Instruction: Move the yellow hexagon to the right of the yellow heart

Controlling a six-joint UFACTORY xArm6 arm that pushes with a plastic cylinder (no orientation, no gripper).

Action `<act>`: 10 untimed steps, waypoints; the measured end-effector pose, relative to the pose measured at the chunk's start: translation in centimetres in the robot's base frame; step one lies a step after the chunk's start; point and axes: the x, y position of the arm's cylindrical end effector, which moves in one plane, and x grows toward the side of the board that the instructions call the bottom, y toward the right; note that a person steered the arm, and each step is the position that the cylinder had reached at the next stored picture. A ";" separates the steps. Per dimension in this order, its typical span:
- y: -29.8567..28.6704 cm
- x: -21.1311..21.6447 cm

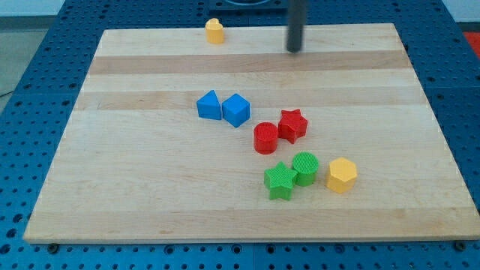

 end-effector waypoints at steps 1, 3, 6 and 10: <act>8.9 7.1; 15.9 26.5; 2.1 31.5; 0.1 31.8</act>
